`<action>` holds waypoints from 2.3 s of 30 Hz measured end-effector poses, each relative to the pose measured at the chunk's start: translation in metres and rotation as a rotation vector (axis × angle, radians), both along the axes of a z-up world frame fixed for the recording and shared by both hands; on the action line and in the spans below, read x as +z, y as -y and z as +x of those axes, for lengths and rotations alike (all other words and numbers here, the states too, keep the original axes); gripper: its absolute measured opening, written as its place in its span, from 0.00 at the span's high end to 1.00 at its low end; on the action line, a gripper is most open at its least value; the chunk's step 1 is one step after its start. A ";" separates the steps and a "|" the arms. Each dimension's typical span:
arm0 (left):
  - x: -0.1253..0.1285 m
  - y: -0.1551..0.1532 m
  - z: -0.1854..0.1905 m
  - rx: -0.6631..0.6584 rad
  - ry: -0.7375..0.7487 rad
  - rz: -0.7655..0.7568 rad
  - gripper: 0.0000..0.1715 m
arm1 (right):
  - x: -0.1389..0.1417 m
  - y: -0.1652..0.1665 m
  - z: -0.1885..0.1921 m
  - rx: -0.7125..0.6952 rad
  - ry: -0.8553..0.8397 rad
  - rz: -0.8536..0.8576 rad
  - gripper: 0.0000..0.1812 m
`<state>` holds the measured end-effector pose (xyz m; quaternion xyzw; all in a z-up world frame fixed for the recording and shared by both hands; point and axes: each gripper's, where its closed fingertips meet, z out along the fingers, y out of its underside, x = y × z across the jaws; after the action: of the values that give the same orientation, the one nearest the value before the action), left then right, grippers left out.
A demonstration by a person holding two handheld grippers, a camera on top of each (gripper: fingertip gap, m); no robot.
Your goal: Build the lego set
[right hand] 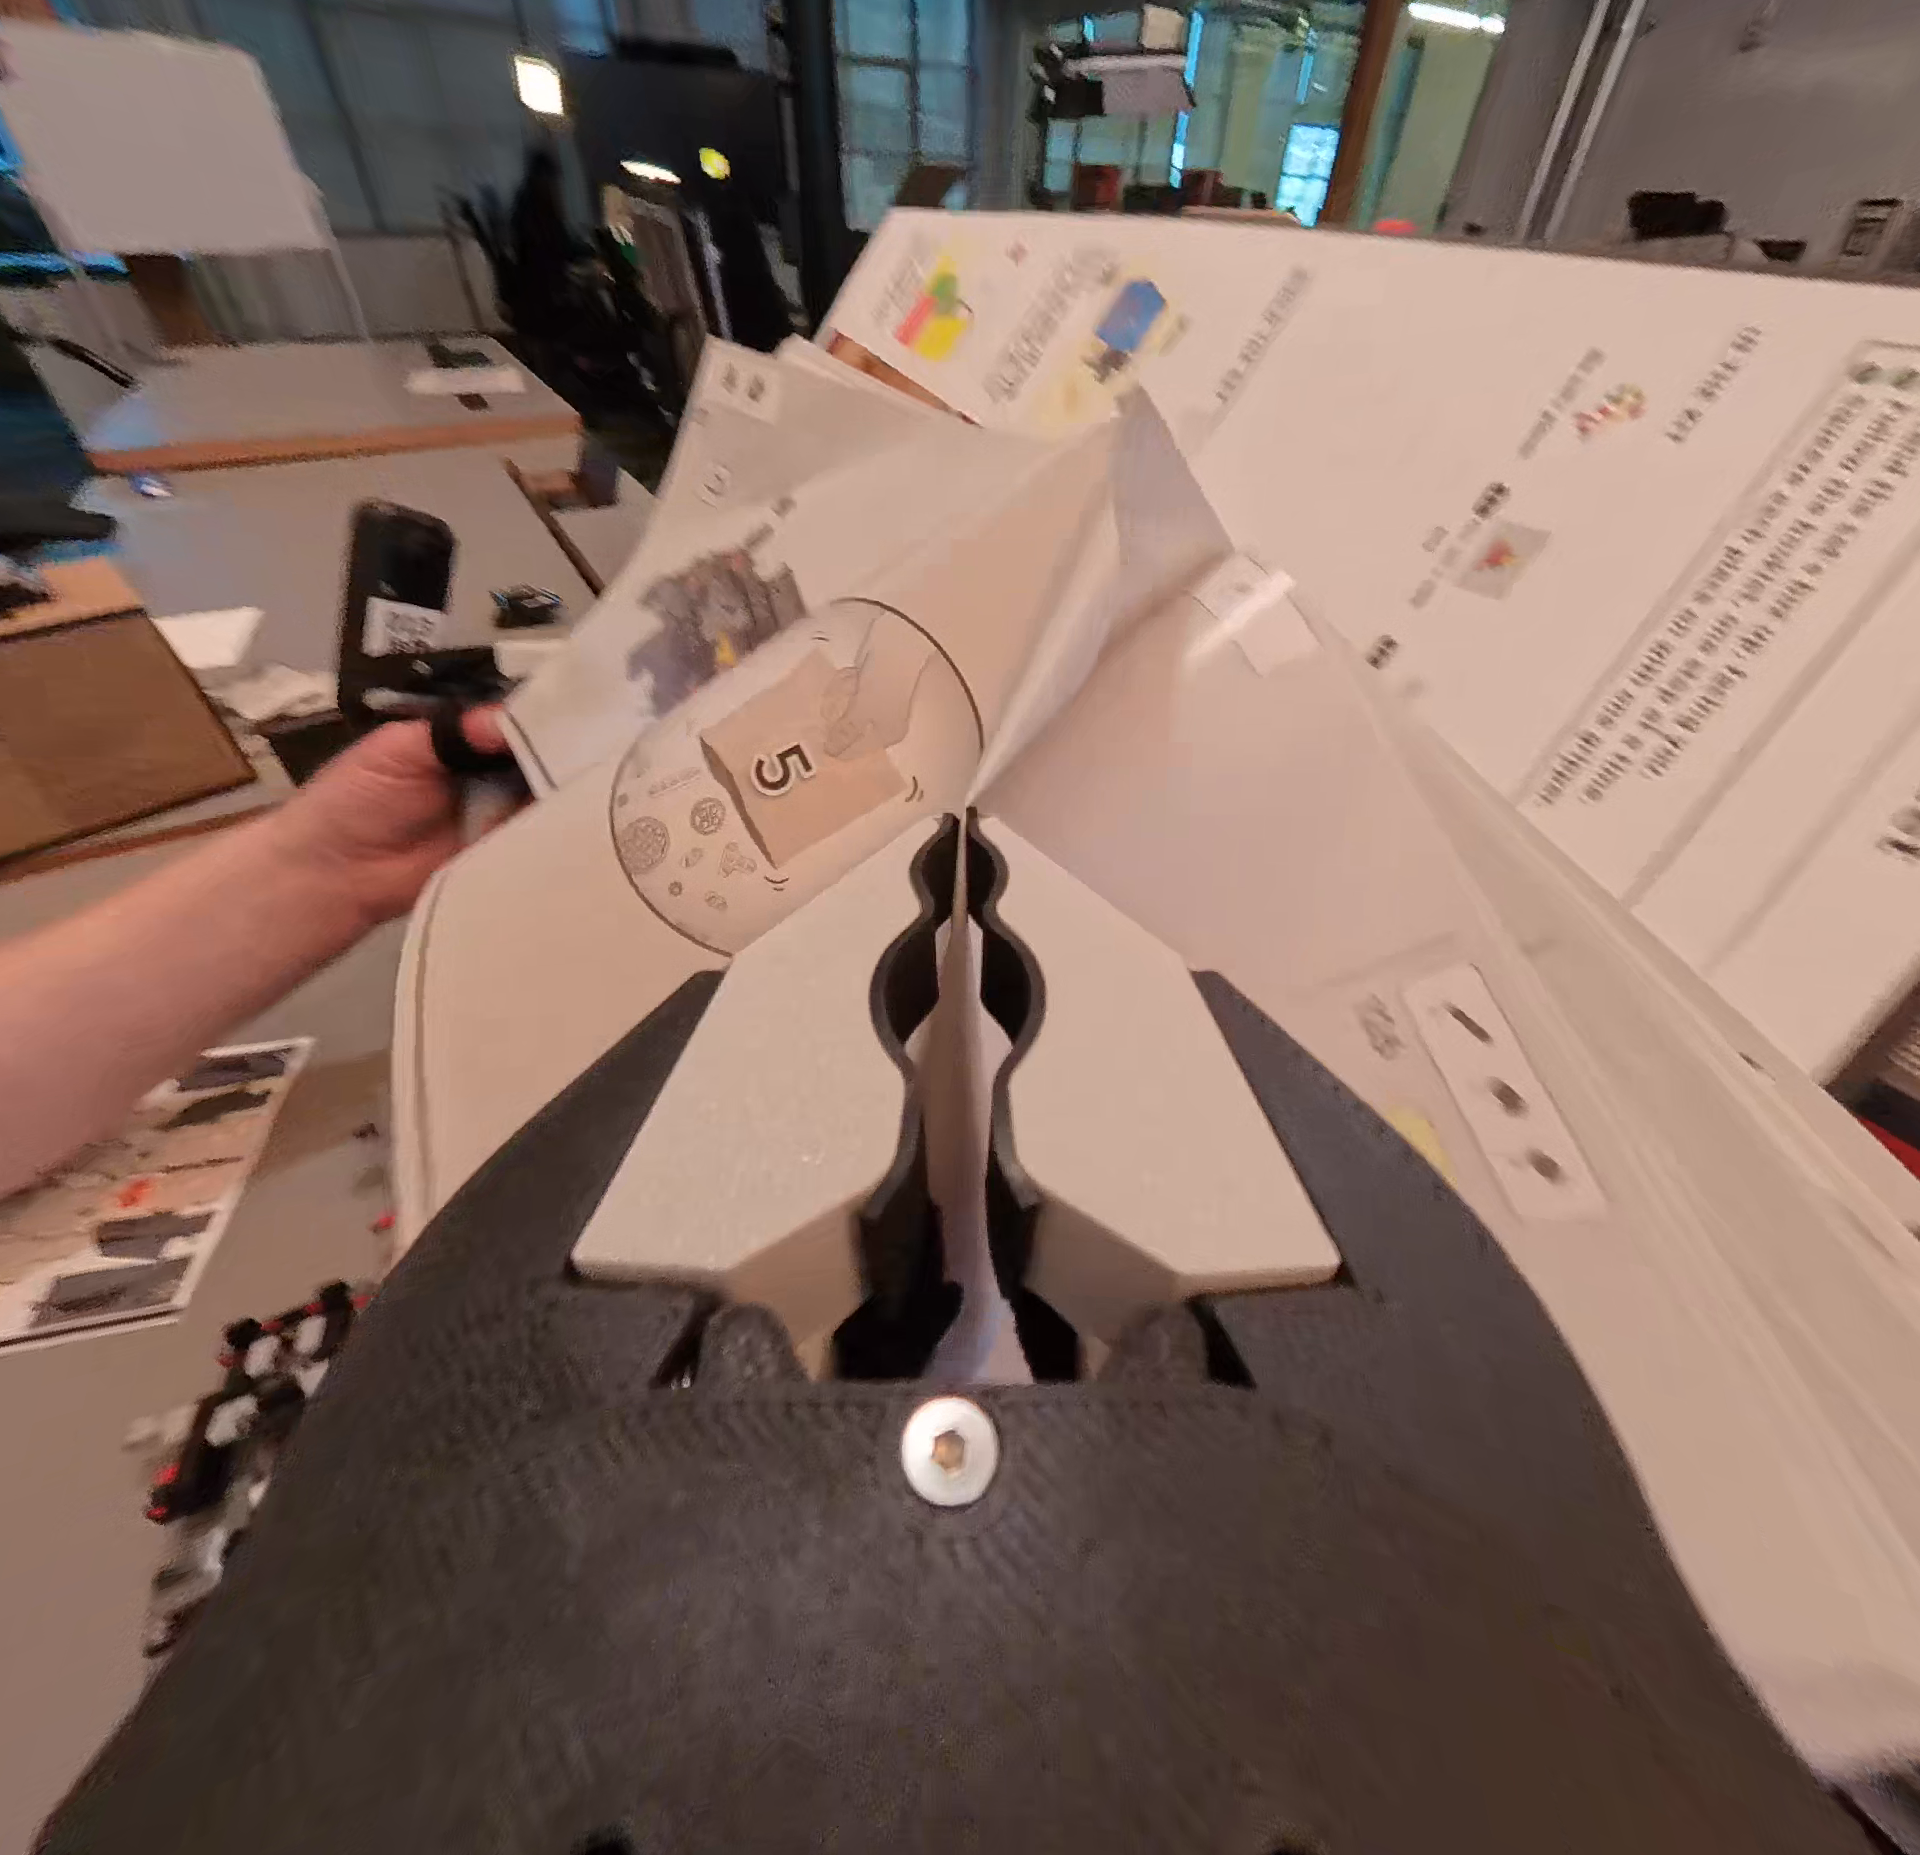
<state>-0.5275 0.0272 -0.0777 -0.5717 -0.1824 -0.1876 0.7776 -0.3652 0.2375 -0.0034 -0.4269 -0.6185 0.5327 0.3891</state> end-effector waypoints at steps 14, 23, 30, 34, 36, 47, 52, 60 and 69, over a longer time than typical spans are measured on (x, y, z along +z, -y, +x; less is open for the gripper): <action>0.000 0.000 0.000 -0.005 -0.001 0.001 0.99 | 0.034 0.190 0.013 0.475 -0.104 0.041 0.73; 0.001 0.000 0.000 -0.003 0.003 0.004 0.99 | -0.032 -0.051 0.009 -0.319 0.039 0.235 0.57; -0.001 -0.001 -0.001 0.000 0.003 0.002 0.99 | -0.075 -0.104 0.017 -0.412 0.128 0.225 0.60; -0.001 -0.001 -0.001 0.002 0.000 -0.001 0.99 | -0.087 -0.099 0.009 -0.402 0.152 0.269 0.64; -0.001 -0.001 -0.001 0.003 0.000 -0.001 0.99 | -0.087 -0.099 0.007 -0.411 0.148 0.273 0.65; 0.000 -0.001 0.000 0.004 0.000 0.002 0.99 | -0.087 -0.090 0.002 -0.410 0.156 0.381 0.92; 0.000 -0.001 0.000 0.001 0.000 0.002 0.99 | -0.086 -0.085 0.000 -0.383 0.170 0.378 1.00; -0.001 -0.001 0.000 -0.001 0.000 0.002 0.99 | -0.056 -0.046 0.008 -0.191 0.076 0.158 1.00; -0.001 -0.001 0.000 0.000 0.002 0.005 0.99 | 0.042 0.062 -0.008 0.154 -0.128 -0.107 0.99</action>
<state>-0.5278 0.0283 -0.0786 -0.5695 -0.1827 -0.1888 0.7788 -0.3736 0.1760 0.0388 -0.3634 -0.5940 0.6194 0.3626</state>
